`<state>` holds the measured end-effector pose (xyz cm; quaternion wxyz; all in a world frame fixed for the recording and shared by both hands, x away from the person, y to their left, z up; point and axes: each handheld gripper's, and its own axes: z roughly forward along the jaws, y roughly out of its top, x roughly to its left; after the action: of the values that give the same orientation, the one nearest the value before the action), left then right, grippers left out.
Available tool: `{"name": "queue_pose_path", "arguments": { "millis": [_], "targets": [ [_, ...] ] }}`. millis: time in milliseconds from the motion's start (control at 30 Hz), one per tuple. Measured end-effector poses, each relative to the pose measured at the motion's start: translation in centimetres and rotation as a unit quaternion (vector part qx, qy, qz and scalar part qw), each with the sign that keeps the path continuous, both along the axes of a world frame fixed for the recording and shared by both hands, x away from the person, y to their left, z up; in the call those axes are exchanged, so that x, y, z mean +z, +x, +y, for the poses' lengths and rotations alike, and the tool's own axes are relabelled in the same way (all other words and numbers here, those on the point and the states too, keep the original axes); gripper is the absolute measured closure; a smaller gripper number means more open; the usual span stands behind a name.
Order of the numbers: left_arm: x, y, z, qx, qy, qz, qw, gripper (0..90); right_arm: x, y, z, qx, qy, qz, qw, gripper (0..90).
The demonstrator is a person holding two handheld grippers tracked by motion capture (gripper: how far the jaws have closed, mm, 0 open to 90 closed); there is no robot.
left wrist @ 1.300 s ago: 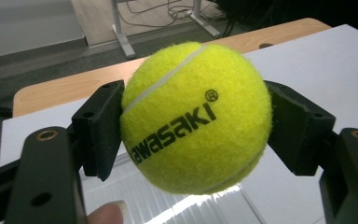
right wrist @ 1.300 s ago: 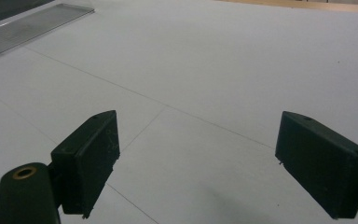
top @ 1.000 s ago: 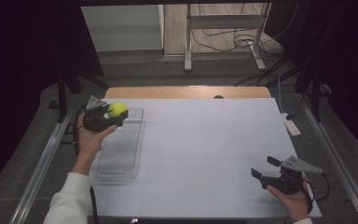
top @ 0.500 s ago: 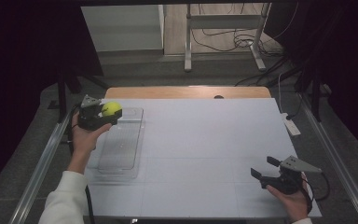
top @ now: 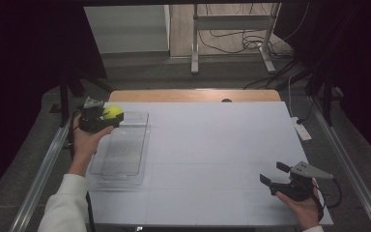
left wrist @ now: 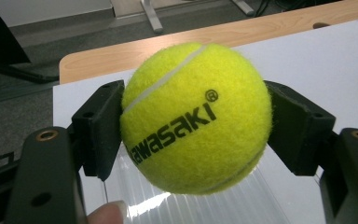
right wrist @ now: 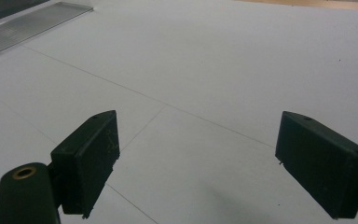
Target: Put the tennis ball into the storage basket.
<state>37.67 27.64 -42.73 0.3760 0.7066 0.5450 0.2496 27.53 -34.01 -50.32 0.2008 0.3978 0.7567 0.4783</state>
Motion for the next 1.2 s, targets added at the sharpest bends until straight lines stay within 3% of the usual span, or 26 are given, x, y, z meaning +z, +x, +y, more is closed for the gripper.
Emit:
{"name": "queue_pose_path", "arguments": {
  "millis": [500, 867, 1200],
  "targets": [
    [-0.8, 0.9, 0.4, 0.006, 0.006, 0.026, 0.9996, 27.1, 0.0, 0.0, -0.1, 0.001, 0.000, 0.001, 1.0000, 13.7],
    [-1.8, 1.9, 0.3, 0.013, 0.023, 0.055, 0.9981, 27.1, 0.0, 0.0, -0.1, 0.001, 0.000, 0.001, 1.0000, 13.7],
    [-2.1, 2.3, 0.0, 0.009, 0.028, 0.064, 0.9975, 27.0, -0.1, 0.0, -0.1, 0.001, 0.001, 0.002, 1.0000, 13.7]
  ]
}}
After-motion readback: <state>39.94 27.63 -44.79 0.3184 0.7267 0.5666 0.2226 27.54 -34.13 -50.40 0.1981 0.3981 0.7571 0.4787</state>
